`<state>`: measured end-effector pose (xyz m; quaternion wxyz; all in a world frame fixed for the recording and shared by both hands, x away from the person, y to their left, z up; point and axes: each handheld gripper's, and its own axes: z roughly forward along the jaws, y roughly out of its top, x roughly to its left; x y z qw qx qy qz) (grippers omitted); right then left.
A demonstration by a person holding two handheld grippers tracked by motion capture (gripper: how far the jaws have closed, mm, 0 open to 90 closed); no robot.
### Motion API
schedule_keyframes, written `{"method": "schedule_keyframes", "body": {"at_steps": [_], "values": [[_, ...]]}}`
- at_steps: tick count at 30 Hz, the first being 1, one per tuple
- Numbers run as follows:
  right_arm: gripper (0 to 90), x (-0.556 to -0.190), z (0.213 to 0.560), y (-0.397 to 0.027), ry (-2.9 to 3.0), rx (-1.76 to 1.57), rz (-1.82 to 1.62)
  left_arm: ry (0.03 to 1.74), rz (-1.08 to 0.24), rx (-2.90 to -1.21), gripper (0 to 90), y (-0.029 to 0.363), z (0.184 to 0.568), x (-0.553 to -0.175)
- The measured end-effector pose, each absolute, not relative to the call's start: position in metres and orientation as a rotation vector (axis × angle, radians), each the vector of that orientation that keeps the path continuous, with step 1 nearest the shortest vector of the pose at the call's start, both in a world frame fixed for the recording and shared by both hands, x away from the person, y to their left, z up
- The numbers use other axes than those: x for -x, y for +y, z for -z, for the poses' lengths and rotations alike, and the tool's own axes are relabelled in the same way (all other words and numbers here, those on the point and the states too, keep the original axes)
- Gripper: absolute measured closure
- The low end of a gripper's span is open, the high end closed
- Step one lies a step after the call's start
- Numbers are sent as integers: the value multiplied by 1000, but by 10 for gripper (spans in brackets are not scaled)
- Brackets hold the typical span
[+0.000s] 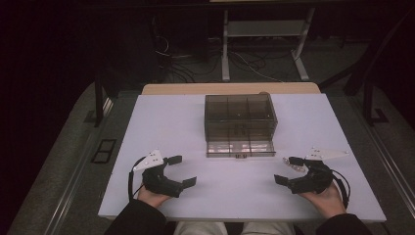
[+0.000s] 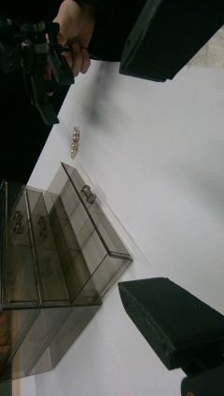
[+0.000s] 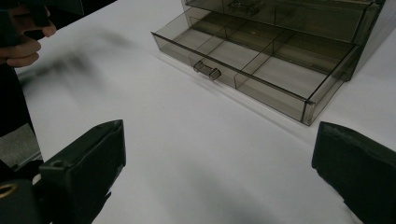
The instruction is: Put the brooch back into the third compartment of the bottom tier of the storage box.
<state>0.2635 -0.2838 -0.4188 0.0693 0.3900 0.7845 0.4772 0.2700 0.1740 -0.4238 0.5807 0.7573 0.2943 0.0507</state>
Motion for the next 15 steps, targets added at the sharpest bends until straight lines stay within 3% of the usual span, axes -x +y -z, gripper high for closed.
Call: {"method": "schedule_keyframes", "body": {"at_steps": [15], "values": [[23, -263, 418, -284, 2363, -1166, -1432, 707, -125, -1757, 0, 176, 425, -270]]}}
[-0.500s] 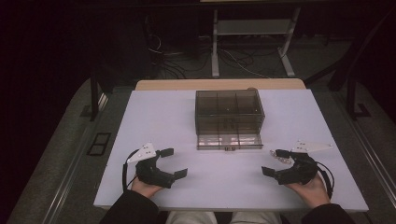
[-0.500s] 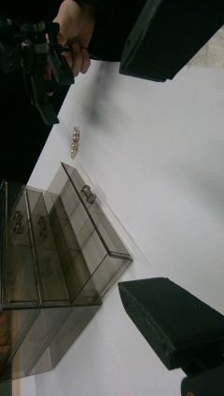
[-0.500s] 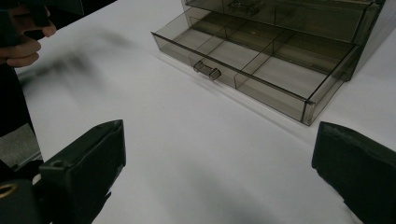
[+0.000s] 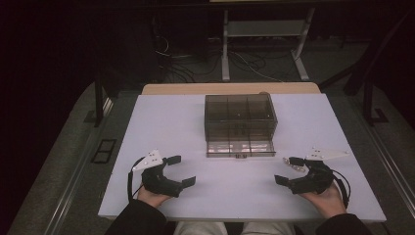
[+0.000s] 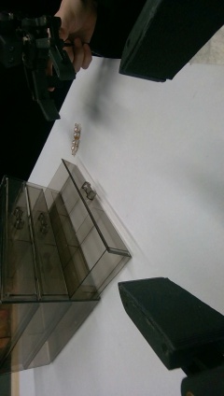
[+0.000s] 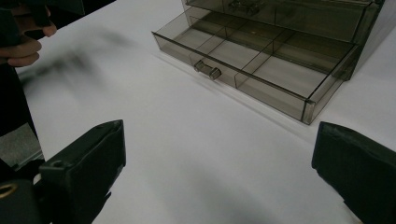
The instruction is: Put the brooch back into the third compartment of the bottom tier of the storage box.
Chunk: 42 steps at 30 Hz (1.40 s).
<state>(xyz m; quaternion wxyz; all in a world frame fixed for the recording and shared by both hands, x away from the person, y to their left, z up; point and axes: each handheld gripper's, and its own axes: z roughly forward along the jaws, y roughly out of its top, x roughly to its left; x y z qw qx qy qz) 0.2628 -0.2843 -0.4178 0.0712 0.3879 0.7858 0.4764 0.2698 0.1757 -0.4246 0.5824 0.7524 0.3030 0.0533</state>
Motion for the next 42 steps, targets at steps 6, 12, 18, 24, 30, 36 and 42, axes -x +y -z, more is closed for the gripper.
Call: {"method": "schedule_keyframes", "body": {"at_steps": [6, 12, 18, 24, 30, 36, 42], "values": [[23, -261, 416, -284, 2370, -1167, -1427, 712, -127, -1756, 0, 176, 425, -270], [23, -260, 413, -283, 2398, -1155, -1402, 709, -133, -1756, 0, 176, 425, -269], [23, -259, 408, -281, 2429, -1148, -1361, 711, -128, -1756, 0, 176, 425, -269], [23, -261, 404, -281, 2443, -1144, -1336, 711, -124, -1756, 0, 175, 425, -269], [23, -266, 399, -285, 2463, -1141, -1302, 713, -124, -1756, 0, 175, 425, -269], [23, -271, 394, -289, 2473, -1143, -1280, 711, -122, -1757, 0, 175, 425, -269], [23, -275, 389, -293, 2476, -1152, -1265, 709, -122, -1758, 0, 175, 425, -269]]}}
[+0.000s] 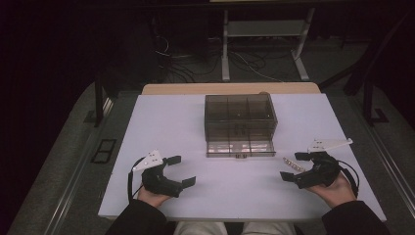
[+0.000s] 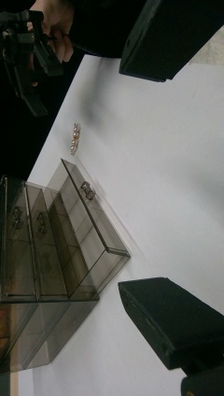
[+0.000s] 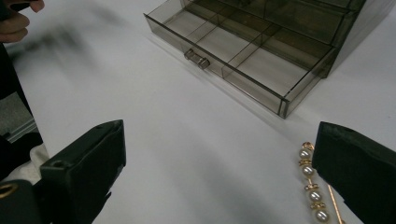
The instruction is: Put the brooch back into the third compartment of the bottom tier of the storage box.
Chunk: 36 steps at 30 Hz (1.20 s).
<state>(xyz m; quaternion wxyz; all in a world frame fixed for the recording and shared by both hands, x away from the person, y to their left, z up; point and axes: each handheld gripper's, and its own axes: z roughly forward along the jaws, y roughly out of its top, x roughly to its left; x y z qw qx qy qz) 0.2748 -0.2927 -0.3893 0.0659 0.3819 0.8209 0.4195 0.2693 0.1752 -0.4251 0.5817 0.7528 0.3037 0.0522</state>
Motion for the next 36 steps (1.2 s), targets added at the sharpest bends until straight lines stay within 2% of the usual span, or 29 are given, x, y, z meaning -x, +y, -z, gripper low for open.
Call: {"method": "schedule_keyframes", "body": {"at_steps": [36], "values": [[24, -313, 389, -312, 2604, -1214, -1065, 706, -118, -1763, 0, 175, 426, -270]]}}
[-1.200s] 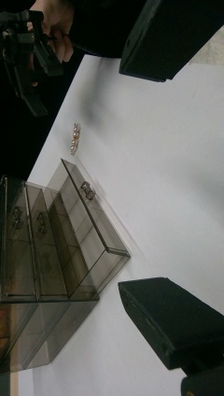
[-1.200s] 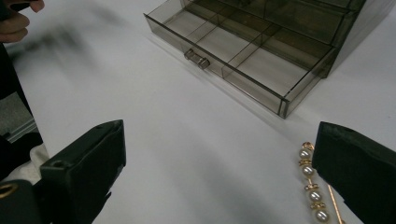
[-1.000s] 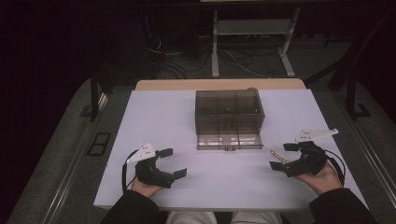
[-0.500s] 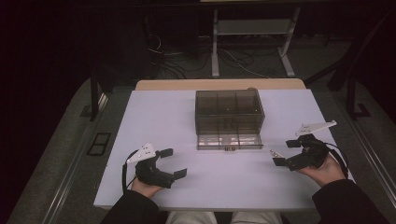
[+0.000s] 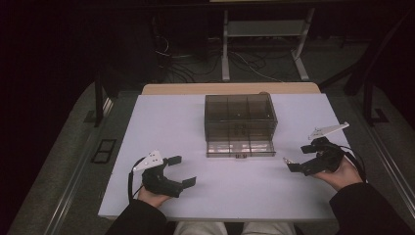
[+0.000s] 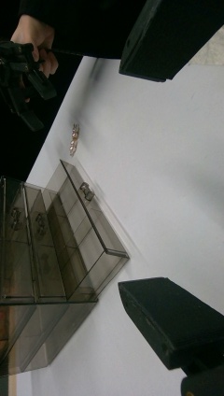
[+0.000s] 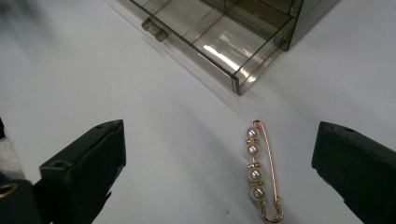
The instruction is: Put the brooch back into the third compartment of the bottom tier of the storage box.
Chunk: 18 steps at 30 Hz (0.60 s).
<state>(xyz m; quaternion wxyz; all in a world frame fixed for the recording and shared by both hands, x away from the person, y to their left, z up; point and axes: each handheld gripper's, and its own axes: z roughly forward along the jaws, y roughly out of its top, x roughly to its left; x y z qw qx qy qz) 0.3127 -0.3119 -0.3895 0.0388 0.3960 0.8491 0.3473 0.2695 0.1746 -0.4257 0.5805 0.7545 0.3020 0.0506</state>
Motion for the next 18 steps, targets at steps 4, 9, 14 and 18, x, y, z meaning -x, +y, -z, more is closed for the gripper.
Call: {"method": "schedule_keyframes", "body": {"at_steps": [4, 9, 14, 18], "values": [[24, -315, 392, -314, 2619, -1219, -1043, 706, -118, -1763, 0, 175, 426, -270], [24, -316, 395, -316, 2626, -1222, -1023, 705, -117, -1763, 0, 174, 426, -269], [24, -318, 398, -319, 2631, -1228, -1008, 707, -116, -1763, 0, 174, 426, -269], [24, -320, 400, -321, 2635, -1236, -993, 707, -115, -1765, 0, 174, 426, -269]]}}
